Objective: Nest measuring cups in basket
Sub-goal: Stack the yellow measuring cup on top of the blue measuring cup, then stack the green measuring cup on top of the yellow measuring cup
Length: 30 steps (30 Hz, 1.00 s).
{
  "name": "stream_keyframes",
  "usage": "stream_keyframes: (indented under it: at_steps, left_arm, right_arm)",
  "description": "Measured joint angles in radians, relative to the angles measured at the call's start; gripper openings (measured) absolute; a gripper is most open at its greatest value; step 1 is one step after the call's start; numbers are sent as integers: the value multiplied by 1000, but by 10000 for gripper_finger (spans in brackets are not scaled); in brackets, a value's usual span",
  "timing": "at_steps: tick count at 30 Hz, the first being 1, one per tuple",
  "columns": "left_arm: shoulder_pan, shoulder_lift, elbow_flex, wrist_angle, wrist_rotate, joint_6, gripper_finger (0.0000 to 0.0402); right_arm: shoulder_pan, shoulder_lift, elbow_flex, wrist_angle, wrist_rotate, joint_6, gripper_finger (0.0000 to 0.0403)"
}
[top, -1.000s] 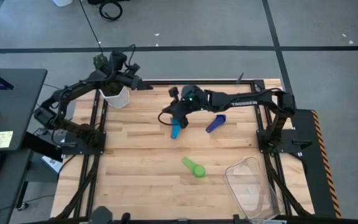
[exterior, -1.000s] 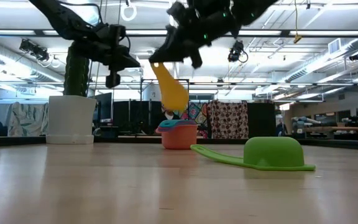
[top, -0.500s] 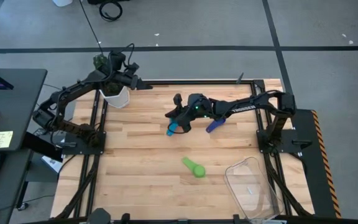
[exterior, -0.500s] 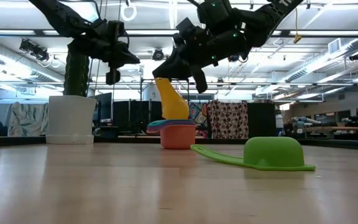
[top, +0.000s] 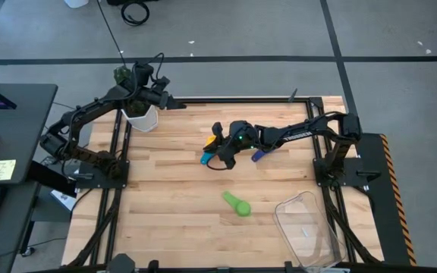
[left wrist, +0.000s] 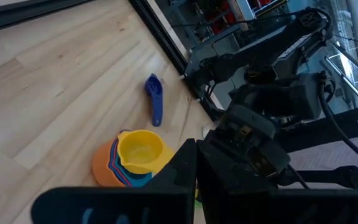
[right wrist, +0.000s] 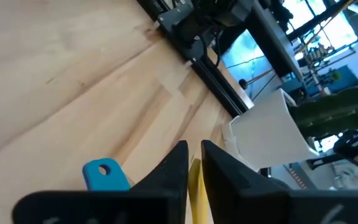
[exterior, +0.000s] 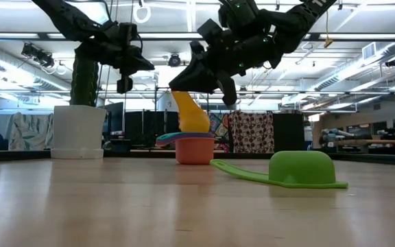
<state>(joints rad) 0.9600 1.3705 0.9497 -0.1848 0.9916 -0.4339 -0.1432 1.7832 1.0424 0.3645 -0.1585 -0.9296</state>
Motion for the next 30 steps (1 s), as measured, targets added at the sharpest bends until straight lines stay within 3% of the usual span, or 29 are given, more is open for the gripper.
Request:
stream_keyframes:
  at_steps: [8,17,22,26,30]
  left_arm:
    - [0,0,0,0,0,1,13]
    - [0,0,-1,0,1,2,13]
    - [0,0,-1,0,1,27,13]
    - [0,0,-1,-3,23,28,13]
    - [-17,0,-1,-40,58,44,13]
  right_arm:
    - [12,0,0,5,13,30,76]
    - [56,0,0,77,107,39,117]
    - [74,-1,0,93,253,40,119]
    - [88,-12,4,137,453,88,119]
    - [91,-54,31,29,637,362,119]
